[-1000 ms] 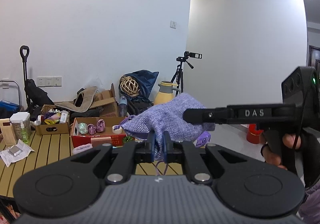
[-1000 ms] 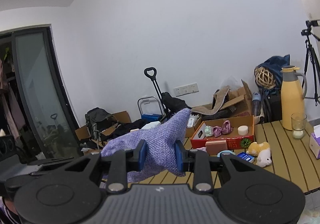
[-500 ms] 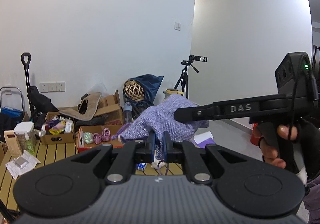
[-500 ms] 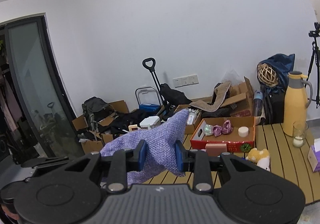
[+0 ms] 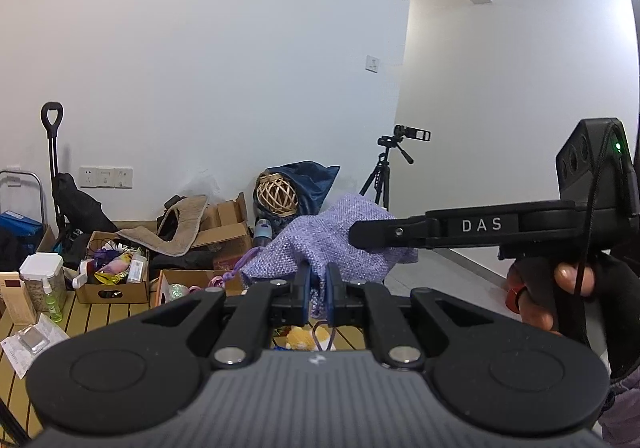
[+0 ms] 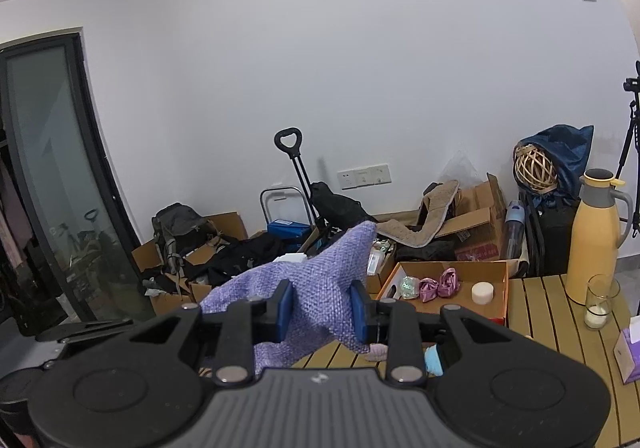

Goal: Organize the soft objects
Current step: 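Carry the lavender pouch over the cardboard box and open both grippers to drop it, then withdraw both open grippers from the box back toward the table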

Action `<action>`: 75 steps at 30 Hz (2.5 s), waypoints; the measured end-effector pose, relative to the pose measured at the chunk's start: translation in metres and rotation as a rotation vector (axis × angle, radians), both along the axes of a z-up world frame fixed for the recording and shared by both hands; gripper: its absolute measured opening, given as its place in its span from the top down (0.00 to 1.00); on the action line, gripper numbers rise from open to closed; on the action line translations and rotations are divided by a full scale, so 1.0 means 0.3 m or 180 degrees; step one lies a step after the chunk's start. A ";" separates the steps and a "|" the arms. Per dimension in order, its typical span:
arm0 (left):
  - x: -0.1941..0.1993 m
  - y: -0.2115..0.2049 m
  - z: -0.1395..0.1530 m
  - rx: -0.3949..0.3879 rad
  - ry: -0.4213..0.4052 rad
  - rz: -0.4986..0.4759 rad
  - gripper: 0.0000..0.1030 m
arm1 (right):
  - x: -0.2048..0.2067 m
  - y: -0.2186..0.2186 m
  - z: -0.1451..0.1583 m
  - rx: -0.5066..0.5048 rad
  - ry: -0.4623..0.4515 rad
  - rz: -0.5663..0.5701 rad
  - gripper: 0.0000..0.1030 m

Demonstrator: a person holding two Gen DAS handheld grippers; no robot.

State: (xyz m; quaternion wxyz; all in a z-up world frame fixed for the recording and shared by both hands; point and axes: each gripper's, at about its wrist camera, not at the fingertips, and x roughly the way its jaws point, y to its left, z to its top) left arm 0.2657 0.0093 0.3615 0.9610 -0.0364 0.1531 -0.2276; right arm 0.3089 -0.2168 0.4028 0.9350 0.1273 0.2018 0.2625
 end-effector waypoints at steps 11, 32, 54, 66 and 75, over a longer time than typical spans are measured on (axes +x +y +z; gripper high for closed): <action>0.497 0.022 -0.058 -0.0156 0.0288 0.0022 0.92 | 0.445 -0.021 -0.077 0.0139 0.0244 -0.0073 0.71; 1.373 0.123 -0.544 -0.0084 0.1274 0.0331 0.92 | 1.318 0.129 -0.595 0.0170 0.1151 -0.0112 0.72; 1.439 0.248 -0.792 0.0302 0.1107 0.0794 0.57 | 1.614 0.385 -1.106 -0.0261 0.1617 -0.0037 0.31; 0.922 0.281 -0.537 0.0409 0.0620 0.0947 0.41 | 1.208 0.113 -0.676 -0.0268 0.0849 -0.0127 0.21; 0.571 0.248 -0.481 0.0396 0.0393 0.0932 0.30 | 0.779 -0.017 -0.522 -0.0564 0.0311 -0.0172 0.11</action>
